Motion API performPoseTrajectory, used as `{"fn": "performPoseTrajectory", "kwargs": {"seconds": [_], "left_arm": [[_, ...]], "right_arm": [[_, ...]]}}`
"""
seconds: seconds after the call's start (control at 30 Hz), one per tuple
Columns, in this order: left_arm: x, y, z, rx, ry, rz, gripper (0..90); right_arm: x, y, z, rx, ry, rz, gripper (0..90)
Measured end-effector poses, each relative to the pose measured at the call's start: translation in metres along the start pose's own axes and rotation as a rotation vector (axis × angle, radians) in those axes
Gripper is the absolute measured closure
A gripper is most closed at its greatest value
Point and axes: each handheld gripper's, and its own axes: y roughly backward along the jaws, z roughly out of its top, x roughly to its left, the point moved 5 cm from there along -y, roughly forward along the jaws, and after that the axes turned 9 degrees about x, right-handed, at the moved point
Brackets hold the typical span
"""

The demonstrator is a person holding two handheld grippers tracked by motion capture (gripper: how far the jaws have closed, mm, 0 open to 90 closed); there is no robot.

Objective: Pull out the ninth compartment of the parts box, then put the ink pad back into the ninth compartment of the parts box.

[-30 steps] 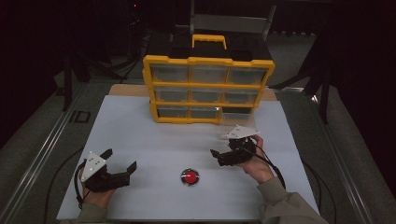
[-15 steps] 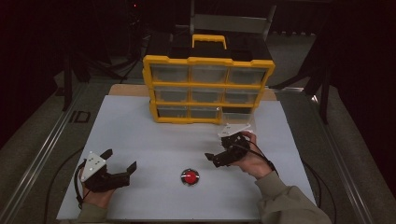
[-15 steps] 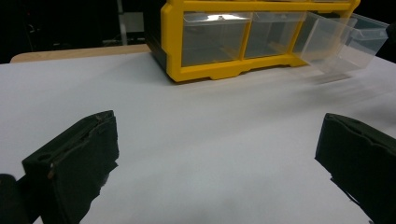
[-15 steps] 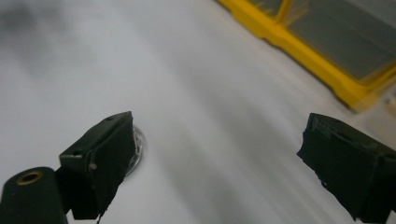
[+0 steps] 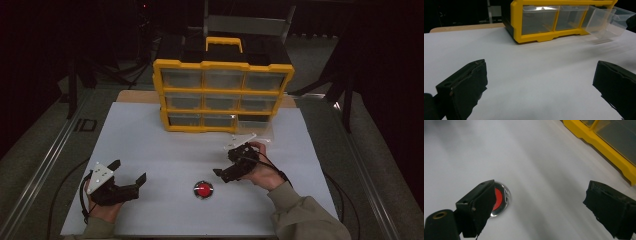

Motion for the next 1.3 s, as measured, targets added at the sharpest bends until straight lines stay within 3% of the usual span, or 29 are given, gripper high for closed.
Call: {"fn": "performPoseTrajectory", "kwargs": {"seconds": [0.5, 1.3], "left_arm": [[0.000, 0.000, 0.000, 0.002, 0.001, 0.003, 0.1], [0.000, 0.000, 0.000, 0.001, 0.001, 0.002, 0.1]], "right_arm": [[0.004, -0.014, 0.002, 0.031, 0.023, 0.029, 9.3], [0.028, -0.035, 0.003, 0.116, 0.108, 0.098, 9.4]]}}
